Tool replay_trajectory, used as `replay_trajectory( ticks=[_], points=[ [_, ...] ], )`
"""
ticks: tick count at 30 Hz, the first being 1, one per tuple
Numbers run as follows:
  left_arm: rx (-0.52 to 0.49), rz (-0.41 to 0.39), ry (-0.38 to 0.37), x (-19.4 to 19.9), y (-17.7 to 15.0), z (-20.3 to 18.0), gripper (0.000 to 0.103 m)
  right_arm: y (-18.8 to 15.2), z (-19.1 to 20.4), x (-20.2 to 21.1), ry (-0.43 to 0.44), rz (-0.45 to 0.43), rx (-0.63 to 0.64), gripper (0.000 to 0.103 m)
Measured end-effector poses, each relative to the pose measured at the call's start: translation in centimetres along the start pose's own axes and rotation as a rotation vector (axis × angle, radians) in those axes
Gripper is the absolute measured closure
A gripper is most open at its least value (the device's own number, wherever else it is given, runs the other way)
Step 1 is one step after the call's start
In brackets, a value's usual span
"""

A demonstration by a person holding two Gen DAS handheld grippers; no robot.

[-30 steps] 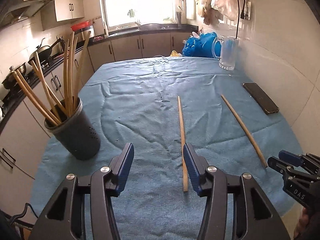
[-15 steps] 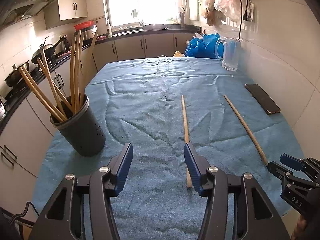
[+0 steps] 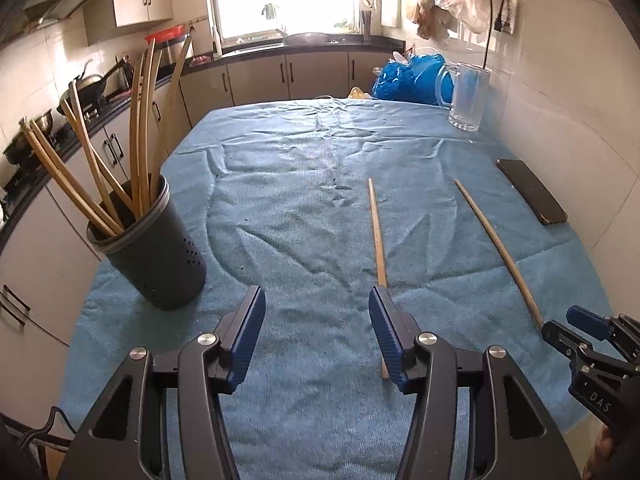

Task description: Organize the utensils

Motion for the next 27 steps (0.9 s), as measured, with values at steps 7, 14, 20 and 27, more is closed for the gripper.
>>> replay_trajectory(
  ticks=[7,14,20,27],
  points=[
    [0.000,0.104,-0.032,-3.8,2.5,0.3,0.042,2.9,-2.0,-1.8,-0.025,0.012,-0.026,0.047],
    [-0.010,0.224,-0.107,-9.1,4.2,-1.8,0.042,6.7,-2.4,-6.4,-0.024,0.098,0.001,0.047],
    [0.008,0.328,-0.121,-13.0,4.6,-2.3,0.043,8.8,-1.1,-10.0,-0.042,0.202,0.092,0.049],
    [-0.046,0.351,-0.124,-14.6,5.0,-2.6,0.065,10.1,-0.3,-12.2,-0.058,0.288,0.143,0.068]
  ],
)
Point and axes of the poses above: each gripper's, at about its wrist camera, not at the fingertips, and x roughly against the way its jaws point, z to its left, y to its top, the point moved 5 cm from there along -x, roughly the way its jaws point, and after that the axes turned 5 degrees about -y, right-handed, at the moved point
